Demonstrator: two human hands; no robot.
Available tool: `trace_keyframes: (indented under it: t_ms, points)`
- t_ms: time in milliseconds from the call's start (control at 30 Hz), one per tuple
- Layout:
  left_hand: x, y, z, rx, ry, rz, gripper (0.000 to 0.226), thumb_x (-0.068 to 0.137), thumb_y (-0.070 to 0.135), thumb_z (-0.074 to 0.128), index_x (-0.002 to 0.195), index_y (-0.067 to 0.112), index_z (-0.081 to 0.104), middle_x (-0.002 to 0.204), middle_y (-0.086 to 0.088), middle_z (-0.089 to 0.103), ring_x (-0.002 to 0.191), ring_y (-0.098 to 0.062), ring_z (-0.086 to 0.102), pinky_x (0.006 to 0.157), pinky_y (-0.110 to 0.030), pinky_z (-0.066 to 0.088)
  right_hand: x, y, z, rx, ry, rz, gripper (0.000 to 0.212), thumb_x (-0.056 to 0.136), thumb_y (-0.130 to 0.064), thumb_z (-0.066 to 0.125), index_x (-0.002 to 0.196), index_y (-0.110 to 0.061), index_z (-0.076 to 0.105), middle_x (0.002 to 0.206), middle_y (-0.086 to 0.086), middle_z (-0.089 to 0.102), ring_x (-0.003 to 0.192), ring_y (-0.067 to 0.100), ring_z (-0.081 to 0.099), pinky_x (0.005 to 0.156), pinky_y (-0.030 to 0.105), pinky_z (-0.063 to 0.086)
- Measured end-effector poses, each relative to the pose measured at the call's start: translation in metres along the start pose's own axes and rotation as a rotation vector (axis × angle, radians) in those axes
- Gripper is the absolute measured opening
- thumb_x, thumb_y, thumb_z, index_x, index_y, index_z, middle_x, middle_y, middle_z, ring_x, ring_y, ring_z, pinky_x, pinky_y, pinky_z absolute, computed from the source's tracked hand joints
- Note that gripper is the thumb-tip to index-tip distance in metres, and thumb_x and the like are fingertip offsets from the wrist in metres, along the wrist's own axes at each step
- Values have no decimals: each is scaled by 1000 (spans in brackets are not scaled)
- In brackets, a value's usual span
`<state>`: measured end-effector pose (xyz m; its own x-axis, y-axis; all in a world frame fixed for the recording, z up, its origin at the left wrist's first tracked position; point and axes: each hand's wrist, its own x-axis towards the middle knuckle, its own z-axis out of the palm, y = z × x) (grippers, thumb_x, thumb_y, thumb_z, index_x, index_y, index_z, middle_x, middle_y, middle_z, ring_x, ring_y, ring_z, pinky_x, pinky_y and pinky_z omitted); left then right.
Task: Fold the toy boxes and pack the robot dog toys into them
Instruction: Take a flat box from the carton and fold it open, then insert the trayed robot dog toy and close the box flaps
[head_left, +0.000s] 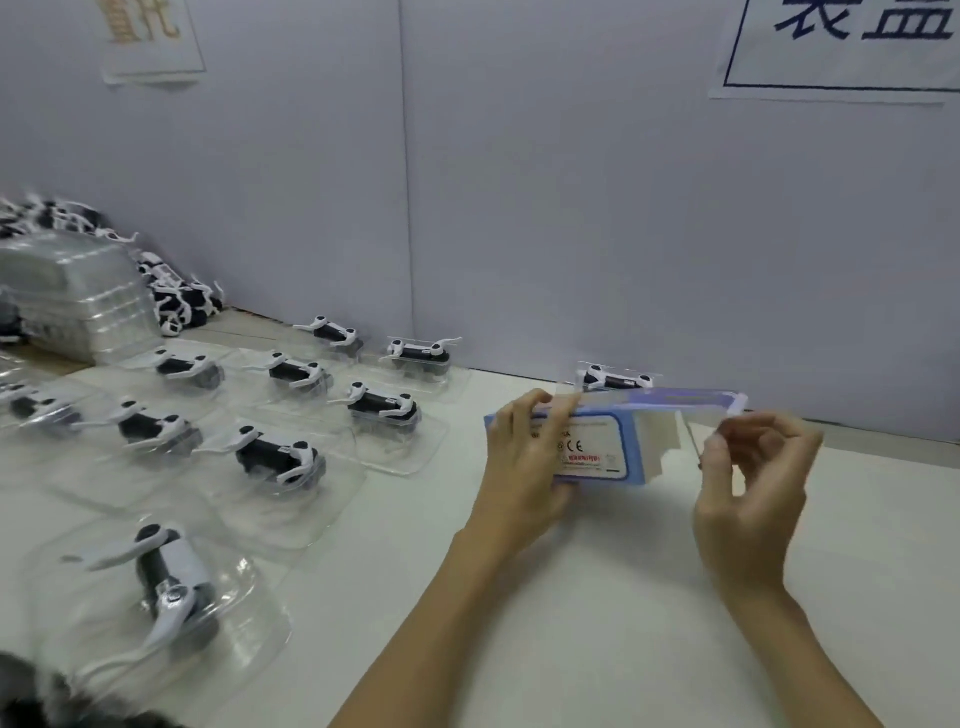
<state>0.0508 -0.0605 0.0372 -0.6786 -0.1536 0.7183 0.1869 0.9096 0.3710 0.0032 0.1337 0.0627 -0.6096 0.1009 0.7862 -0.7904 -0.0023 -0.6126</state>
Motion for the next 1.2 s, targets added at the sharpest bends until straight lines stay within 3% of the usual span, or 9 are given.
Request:
trace_keyframes:
  t_ms: [133,367,433,500,600,733,833,1033,1200]
  points:
    - [-14,-4,14,-15,-78,-31,96,70,64,84,146,21,46,151,0,41,144,-22,34,122,-51,17,-15,-13,17,-164,-122,-221,17,98,-16,54,114,-18,50,98,-12,53,83,11,57,79,17,46]
    - [-39,-6,9,144,-311,-88,70,98,60,45,158,26,32,168,8,20,158,-2,3,126,-53,2,-60,-51,51,-223,-404,-369,16,104,-29,46,117,-23,51,89,-2,69,67,21,72,56,36,55]
    - [-59,-10,15,35,-286,-226,84,95,73,30,160,21,29,156,30,36,140,20,30,124,-31,29,-75,-66,74,-371,-683,-225,22,100,-30,45,121,-31,53,112,19,71,114,40,67,92,52,55]
    - [-49,-5,9,91,-215,-124,83,94,76,34,158,23,32,161,28,30,149,10,22,127,-36,21,-83,-82,104,-631,-868,-161,25,98,-40,43,121,-42,53,122,15,67,138,39,47,116,60,31]
    - [-25,1,9,126,-279,-78,81,89,75,55,153,29,39,168,3,20,159,-13,-1,125,-51,2,-92,-117,153,-160,-1077,240,27,98,-48,61,123,-39,52,103,-9,68,94,8,67,92,43,54]
    - [-30,-10,20,84,-220,-42,78,90,76,53,150,28,43,166,1,25,159,-16,3,124,-52,10,-106,-155,220,-77,-1339,351,88,82,-76,67,149,-28,36,133,1,60,117,20,63,100,46,55]
    - [-27,-13,23,107,-188,-35,76,90,75,56,150,28,43,166,0,25,159,-16,3,123,-51,9,-117,-176,249,-209,-1449,199,105,78,-75,73,154,-17,29,151,5,49,132,27,54,102,48,50]
    - [-26,-12,22,76,-231,-48,78,90,75,56,150,29,41,167,1,22,159,-15,1,124,-50,10,-126,-180,266,-330,-1417,233,68,86,-34,78,134,-4,40,120,15,60,107,34,59,76,40,47]
    - [-27,-8,16,83,-223,-52,79,88,79,54,149,30,41,166,2,23,159,-15,0,124,-55,7,-100,-163,251,-146,-1383,451,75,84,-30,80,147,-17,41,125,9,64,116,27,60,92,40,54]
